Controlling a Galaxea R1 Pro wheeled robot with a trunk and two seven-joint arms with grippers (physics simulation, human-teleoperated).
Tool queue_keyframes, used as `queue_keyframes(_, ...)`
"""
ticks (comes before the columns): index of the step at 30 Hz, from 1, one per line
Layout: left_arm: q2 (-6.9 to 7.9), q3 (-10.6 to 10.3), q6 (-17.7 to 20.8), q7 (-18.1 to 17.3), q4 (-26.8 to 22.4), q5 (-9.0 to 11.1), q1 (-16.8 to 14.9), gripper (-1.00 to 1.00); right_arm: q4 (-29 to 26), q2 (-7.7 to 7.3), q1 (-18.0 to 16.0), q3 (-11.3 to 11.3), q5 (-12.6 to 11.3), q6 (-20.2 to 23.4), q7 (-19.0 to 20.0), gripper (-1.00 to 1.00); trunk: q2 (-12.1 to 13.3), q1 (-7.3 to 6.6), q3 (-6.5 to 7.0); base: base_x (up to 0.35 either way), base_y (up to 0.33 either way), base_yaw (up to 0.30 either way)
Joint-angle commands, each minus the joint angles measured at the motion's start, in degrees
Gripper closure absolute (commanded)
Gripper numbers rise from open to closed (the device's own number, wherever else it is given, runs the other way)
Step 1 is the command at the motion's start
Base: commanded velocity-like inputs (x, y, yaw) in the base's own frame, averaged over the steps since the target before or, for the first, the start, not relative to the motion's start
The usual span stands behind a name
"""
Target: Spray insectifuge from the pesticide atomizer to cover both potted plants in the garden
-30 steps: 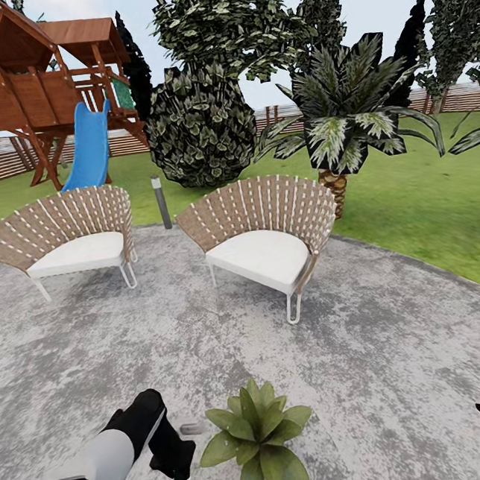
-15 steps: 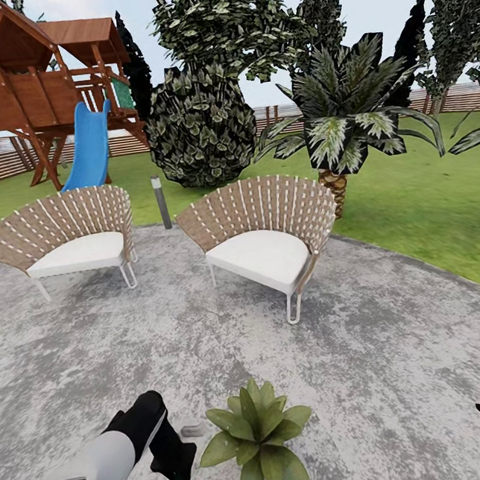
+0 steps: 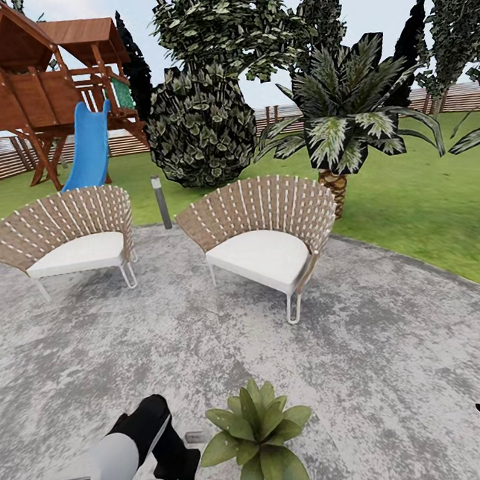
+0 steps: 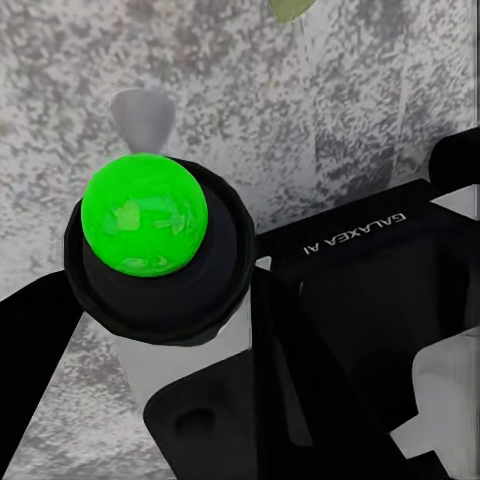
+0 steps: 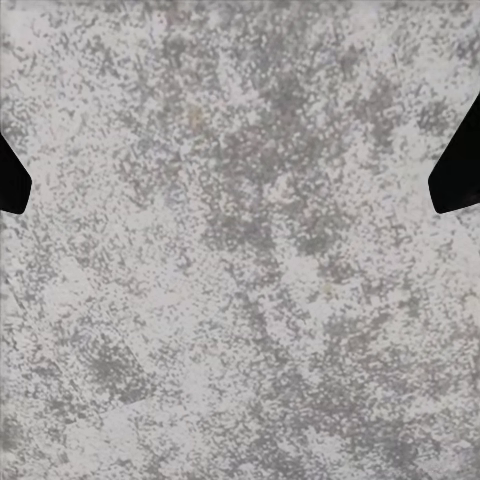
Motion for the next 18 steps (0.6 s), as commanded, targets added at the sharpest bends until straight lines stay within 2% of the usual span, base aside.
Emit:
queue_keyframes(1,-0.07,0.4,0.3,-0.4,-0.1,-0.6,-0.1,1.00,-0.1,0.01,-0.1,-0.1,0.4,0.1,0.4,-1.00,0.0,-0.01,-0.06,0.000,0.000,0.000)
queue_keyframes(13,-0.94,0.4,0.3,-0.5,-1.6,-0.6,-0.8,1.00,-0.1,0.01,-0.1,-0.1,0.4,0.1,0.4,-1.00,0.0,-0.01,-0.06,0.000,0.000,-0.001)
queue_keyframes(18,-0.81,0.3,0.3,-0.5,-1.4,-0.6,-0.9,1.00,-0.1,0.01,-0.1,-0.1,0.4,0.1,0.4,-1.00,0.0,-0.01,-0.06,0.000,0.000,-0.118)
